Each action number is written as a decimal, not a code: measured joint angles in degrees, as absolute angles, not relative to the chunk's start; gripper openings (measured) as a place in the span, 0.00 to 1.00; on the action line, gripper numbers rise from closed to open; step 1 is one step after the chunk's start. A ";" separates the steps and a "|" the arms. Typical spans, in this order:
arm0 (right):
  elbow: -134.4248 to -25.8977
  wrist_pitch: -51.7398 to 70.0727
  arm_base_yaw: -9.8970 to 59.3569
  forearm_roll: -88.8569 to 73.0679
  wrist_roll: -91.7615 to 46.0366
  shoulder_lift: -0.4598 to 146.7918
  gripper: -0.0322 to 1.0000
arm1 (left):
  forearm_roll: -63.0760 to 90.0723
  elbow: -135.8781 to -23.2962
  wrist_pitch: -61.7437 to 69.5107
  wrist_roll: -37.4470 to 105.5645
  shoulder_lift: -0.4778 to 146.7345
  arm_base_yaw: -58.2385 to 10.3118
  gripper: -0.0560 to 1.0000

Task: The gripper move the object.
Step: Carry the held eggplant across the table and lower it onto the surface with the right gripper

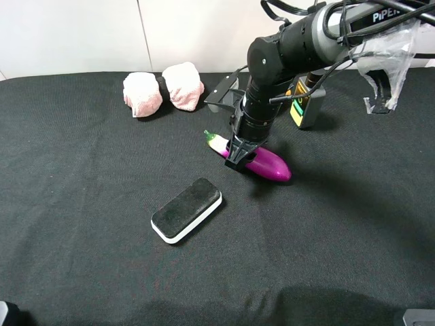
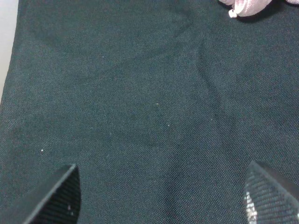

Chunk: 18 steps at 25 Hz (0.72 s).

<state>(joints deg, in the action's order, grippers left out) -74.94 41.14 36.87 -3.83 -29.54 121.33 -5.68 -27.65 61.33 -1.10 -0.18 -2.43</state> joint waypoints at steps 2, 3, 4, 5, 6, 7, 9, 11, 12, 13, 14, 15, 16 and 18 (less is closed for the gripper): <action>-74.94 41.19 36.87 -3.83 -29.54 121.33 0.40 | -5.68 -27.65 61.33 -1.10 -0.18 -2.43 0.72; -74.94 41.19 36.87 -3.83 -29.54 121.33 0.40 | -5.68 -27.65 61.33 -1.10 -0.18 -2.43 0.72; -74.94 41.19 36.87 -3.83 -29.54 121.33 0.40 | -5.68 -27.65 61.33 -1.10 -0.18 -2.43 0.72; -74.94 41.19 36.87 -3.83 -29.54 121.33 0.40 | -5.68 -27.65 61.33 -1.10 -0.18 -2.43 0.72; -74.94 41.30 36.87 -3.83 -29.54 121.33 0.40 | -5.68 -27.65 61.33 -1.10 -0.18 -2.43 0.72; -74.94 41.37 36.87 -3.83 -29.54 121.33 0.40 | -5.68 -27.65 61.33 -1.10 -0.18 -2.43 0.72; -74.94 41.86 36.87 -3.81 -29.54 121.19 0.40 | -5.68 -27.65 61.33 -1.10 -0.18 -2.43 0.72; -74.94 42.38 36.87 -3.81 -29.54 120.73 0.40 | -5.68 -27.65 61.33 -1.10 -0.18 -2.43 0.72; -74.94 42.38 36.87 -3.81 -29.54 120.39 0.40 | -5.68 -27.65 61.33 -1.10 -0.18 -2.43 0.72; -74.99 42.42 36.87 -3.81 -29.54 120.05 0.40 | -5.68 -27.65 61.33 -1.10 -0.18 -2.43 0.72; -75.11 42.49 36.87 -3.77 -29.54 119.86 0.40 | -5.68 -27.65 61.33 -1.10 -0.18 -2.43 0.72; -75.36 42.80 36.87 -3.77 -29.54 119.61 0.40 | -5.68 -27.65 61.33 -1.10 -0.18 -2.43 0.72; -75.75 43.46 36.87 -3.77 -29.54 119.50 0.40 | -5.68 -27.65 61.33 -1.10 -0.18 -2.43 0.72; -76.93 45.07 36.87 -3.65 -29.54 119.50 0.40 | -5.68 -27.65 61.33 -1.10 -0.18 -2.43 0.72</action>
